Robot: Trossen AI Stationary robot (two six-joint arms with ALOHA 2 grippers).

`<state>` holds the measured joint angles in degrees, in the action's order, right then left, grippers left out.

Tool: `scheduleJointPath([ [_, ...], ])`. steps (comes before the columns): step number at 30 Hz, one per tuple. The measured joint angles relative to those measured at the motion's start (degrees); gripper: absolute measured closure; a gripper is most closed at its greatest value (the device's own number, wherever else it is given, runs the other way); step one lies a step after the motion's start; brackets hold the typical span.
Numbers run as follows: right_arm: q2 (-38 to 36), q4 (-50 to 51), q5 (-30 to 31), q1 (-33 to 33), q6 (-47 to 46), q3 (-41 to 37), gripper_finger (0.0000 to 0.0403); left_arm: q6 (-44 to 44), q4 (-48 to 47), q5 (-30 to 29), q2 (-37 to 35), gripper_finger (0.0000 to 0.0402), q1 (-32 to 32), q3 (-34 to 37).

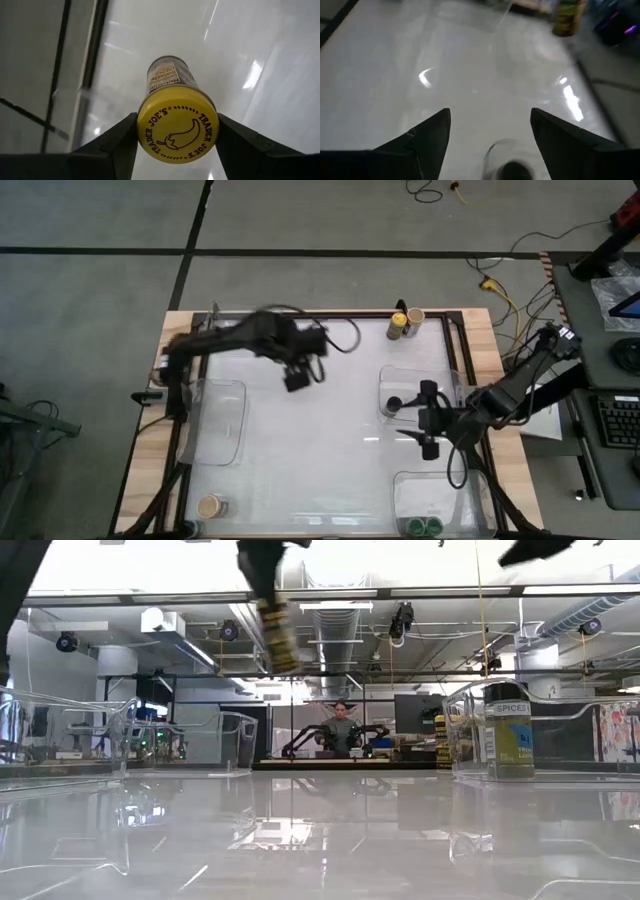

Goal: Sort spices by type
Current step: Put the bottom yellow seasoning bottle into the top transparent bin

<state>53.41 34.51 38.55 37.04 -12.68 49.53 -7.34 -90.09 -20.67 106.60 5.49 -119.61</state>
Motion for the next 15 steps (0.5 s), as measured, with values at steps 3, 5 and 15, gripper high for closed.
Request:
scheduleJointPath([
  [3, -0.01, -4.82, 2.51, -2.27, 5.79, 0.01, 0.0147, 4.96, 0.00, -0.33, -7.32, 0.0194, 4.50, 7.59],
  [5, 0.00, -8.44, 3.51, -4.28, 8.77, 0.01, 0.0152, 8.02, -0.13, -2.49, -11.43, 0.0194, 8.08, 11.61],
  [15, 0.08, -12.32, 3.54, -12.32, 7.64, -0.02, 0.0168, 23.21, 2.01, -5.00, -16.88, 0.0194, 23.74, 18.32],
])
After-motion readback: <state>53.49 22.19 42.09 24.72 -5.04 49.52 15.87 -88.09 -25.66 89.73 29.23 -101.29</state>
